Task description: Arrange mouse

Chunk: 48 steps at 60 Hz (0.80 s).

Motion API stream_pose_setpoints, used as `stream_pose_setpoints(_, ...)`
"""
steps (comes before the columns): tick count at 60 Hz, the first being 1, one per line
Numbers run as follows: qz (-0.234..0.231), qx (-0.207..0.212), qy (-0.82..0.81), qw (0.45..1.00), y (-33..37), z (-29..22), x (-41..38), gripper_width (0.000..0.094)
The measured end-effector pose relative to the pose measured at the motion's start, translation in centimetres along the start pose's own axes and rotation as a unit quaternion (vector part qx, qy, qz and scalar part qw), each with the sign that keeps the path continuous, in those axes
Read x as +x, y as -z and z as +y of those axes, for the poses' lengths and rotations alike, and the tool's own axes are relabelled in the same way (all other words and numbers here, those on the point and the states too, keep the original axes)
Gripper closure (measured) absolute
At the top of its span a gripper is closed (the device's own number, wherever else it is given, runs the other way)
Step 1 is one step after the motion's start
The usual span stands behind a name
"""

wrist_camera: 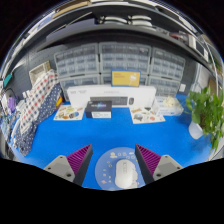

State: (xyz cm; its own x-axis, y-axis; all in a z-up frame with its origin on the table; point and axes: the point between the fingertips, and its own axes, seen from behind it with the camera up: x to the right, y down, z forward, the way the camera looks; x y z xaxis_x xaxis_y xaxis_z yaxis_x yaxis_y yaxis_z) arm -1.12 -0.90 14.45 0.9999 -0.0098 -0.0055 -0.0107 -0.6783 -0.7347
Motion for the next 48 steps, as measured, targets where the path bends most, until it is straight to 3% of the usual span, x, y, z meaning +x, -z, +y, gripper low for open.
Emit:
stream_pose_setpoints(9, -0.003, 0.026, 0.006, 1.0, 3.3, -3.6, -2.1, 0.0067)
stream_pose_setpoints(26, -0.029, 0.052, 0.013, 0.998, 6.9, -5.9, -5.9, 0.0063)
stream_pose_setpoints(48, -0.025, 0.042, 0.014, 0.999, 6.8, -5.3, -5.9, 0.0069)
